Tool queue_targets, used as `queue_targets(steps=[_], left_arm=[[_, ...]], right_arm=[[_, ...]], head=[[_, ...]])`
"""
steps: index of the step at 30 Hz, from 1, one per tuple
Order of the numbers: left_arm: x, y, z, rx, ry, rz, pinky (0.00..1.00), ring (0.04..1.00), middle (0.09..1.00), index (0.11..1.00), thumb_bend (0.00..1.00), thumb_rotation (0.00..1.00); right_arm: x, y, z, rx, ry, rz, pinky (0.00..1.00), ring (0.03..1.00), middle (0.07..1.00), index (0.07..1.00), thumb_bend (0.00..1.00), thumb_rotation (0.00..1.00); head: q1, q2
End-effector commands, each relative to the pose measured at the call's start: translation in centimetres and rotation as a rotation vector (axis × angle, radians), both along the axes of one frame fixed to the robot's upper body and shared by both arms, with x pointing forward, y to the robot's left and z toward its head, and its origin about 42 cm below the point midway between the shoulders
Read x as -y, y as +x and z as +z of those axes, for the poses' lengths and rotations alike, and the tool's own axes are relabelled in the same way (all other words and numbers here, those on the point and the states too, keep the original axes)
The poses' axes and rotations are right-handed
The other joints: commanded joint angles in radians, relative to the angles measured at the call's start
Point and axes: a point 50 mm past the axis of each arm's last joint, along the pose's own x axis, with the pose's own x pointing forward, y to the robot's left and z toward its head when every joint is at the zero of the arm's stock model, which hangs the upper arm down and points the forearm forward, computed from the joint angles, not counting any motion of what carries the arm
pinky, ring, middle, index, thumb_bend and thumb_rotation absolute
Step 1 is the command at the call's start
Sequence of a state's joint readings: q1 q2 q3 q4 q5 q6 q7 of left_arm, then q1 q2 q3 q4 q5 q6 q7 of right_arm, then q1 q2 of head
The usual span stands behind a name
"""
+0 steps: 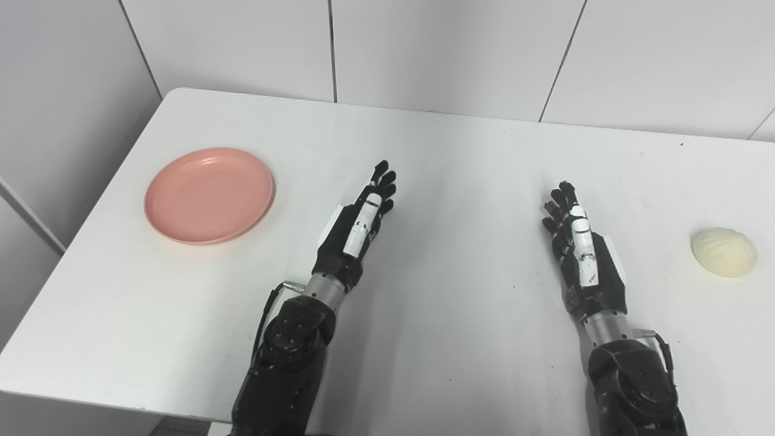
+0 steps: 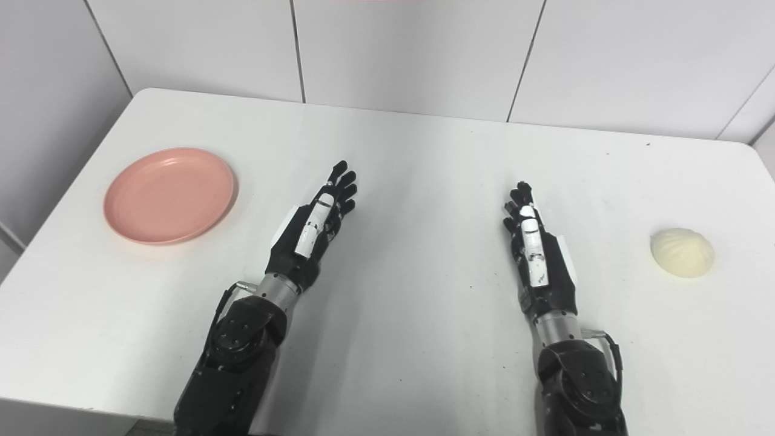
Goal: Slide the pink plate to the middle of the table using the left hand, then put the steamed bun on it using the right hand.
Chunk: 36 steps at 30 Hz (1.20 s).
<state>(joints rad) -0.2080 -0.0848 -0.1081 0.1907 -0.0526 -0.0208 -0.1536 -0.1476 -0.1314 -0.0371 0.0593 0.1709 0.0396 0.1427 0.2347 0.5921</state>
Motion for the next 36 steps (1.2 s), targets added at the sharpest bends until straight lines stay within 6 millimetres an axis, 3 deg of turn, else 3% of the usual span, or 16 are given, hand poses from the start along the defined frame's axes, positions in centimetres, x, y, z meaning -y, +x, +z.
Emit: queue_targets(steps=[1,5,12,20,31,36], left_arm=[[-0.1,-1.2,-2.0,-0.083,0.016,0.005,1.00,0.999,1.000,1.000,0.32,1.00],[-0.3,-0.7,-0.8,-0.040,0.023,-0.002,1.00,1.000,1.000,1.000,0.36,1.00],[-0.8,0.1,3.8,0.071,0.026,-0.002,0.98,0.978,0.991,1.000,0.34,1.00],[-1.1,0.6,8.6,0.188,-0.029,0.025,0.94,0.956,0.972,0.991,0.43,1.00],[-4.2,0.9,15.6,0.389,-0.097,0.166,0.99,0.945,0.958,0.962,0.48,1.00],[-5.9,0.7,17.2,0.461,-0.097,0.248,0.97,0.939,0.955,0.966,0.48,1.00]], right_arm=[[0.3,-0.5,-1.6,-0.082,-0.009,0.003,1.00,1.000,1.000,1.000,0.16,1.00],[0.3,-0.5,-1.3,-0.079,-0.006,-0.004,1.00,1.000,1.000,1.000,0.15,1.00],[0.5,-0.4,-1.4,-0.078,0.003,-0.017,1.00,1.000,1.000,1.000,0.13,1.00],[1.0,-0.4,-1.3,-0.079,0.001,-0.002,1.00,1.000,1.000,1.000,0.13,1.00],[2.2,-0.3,-1.0,-0.072,0.006,0.015,1.00,1.000,1.000,1.000,0.11,1.00],[2.5,-0.2,-1.1,-0.070,0.019,0.017,1.00,1.000,1.000,1.000,0.10,1.00]], head=[[-0.001,-0.001],[0.019,-0.001],[0.028,-0.006],[0.063,-0.009],[0.122,-0.009],[0.125,-0.009]])
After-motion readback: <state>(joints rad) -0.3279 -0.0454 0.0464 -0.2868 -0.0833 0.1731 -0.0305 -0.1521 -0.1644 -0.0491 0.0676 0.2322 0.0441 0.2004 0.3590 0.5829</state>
